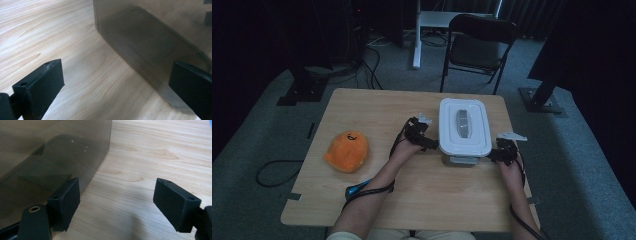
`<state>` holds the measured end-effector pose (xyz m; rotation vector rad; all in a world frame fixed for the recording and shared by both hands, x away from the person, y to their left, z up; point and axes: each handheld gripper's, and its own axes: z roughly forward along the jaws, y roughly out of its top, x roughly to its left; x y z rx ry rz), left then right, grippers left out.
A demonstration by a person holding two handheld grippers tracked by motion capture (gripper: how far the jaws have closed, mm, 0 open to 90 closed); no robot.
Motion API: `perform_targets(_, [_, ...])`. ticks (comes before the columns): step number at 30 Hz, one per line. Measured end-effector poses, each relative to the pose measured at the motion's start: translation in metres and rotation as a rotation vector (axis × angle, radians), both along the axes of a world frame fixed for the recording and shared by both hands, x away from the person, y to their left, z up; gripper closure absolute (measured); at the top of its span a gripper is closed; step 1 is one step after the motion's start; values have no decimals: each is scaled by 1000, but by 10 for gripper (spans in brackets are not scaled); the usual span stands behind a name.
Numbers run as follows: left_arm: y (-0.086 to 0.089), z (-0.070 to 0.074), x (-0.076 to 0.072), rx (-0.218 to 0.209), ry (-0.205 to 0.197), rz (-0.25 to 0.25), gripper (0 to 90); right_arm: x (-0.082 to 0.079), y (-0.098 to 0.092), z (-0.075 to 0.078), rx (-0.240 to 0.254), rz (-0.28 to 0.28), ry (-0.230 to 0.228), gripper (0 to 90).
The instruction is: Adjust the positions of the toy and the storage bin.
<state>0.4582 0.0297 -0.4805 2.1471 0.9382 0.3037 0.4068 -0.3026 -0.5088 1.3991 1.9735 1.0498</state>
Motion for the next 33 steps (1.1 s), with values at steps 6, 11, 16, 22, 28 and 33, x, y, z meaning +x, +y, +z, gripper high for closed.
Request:
perform_targets(6, [11,1,-14,17,-6,-2,6,-6,10,1,8,34,-5,223])
perform_targets(11, [18,1,-24,14,-12,-7,5,-10,15,0,22,58,-5,224])
perform_targets(16, [24,0,-32,15,-11,-10,5,-15,21,1,13,73,-11,228])
perform_targets(22, [28,1,-44,31,-16,-26,5,-27,27,2,5,97,-39,237])
perform_targets(28, [28,2,-56,48,-19,-56,5,-37,28,3,6,111,-52,245])
perform_targets(33, [32,-2,-58,21,-2,-61,5,-41,27,3,-5,118,-46,226])
